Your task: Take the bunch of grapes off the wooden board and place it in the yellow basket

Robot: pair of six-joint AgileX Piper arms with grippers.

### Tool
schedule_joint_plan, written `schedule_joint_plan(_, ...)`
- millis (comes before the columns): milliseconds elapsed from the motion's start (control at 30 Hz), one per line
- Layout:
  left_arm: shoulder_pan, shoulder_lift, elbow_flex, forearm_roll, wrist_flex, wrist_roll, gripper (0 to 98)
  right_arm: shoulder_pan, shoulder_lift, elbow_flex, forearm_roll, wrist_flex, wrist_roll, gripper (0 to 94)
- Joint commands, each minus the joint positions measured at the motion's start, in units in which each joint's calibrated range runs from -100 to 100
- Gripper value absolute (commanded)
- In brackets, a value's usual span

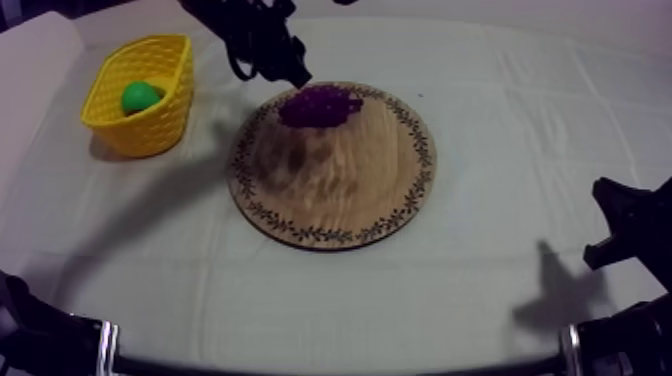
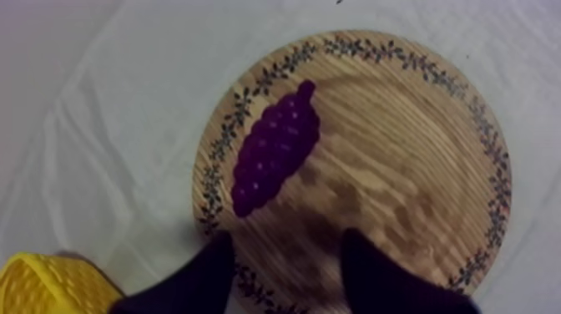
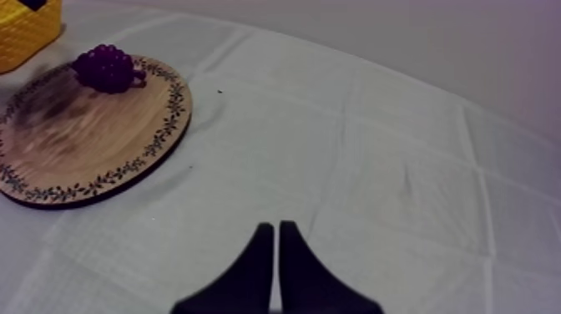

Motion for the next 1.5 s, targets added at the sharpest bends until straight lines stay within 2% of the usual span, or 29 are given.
schedule_joint_plan(0,-0.05,0.06,-0.05,0.21,2.55,-0.58,78.7,0.03,-0.01,-0.03,0.01,0.0,-0.01,0.4)
schedule_joint_plan(100,-0.11,0.13,-0.43,0.31,5.33,-1.09,89.9,0.03,-0.01,-0.03,0.01,0.0,-0.01,0.4)
schedule_joint_plan(267,-0.24,0.46,-1.09,0.45,7.23,-1.53,95.1,0.03,-0.01,-0.03,0.01,0.0,-0.01,0.4)
schedule_joint_plan(433,-0.66,1.7,-1.4,0.79,5.94,-2.41,96.0,0.03,-0.01,-0.03,0.01,0.0,-0.01,0.4)
schedule_joint_plan(867,-1.84,11.83,-5.35,2.14,-2.24,-6.08,95.0,0.03,-0.01,-0.03,0.01,0.0,0.03,0.4)
schedule_joint_plan(1067,-1.75,17.1,-8.22,3.07,-3.37,-7.52,94.2,0.03,-0.01,-0.03,0.01,0.0,0.0,0.4)
schedule_joint_plan(1467,-1.1,25.09,-13.53,2.95,-3.28,-7.62,94.3,0.03,-0.01,-0.03,0.01,0.0,-0.01,0.4)
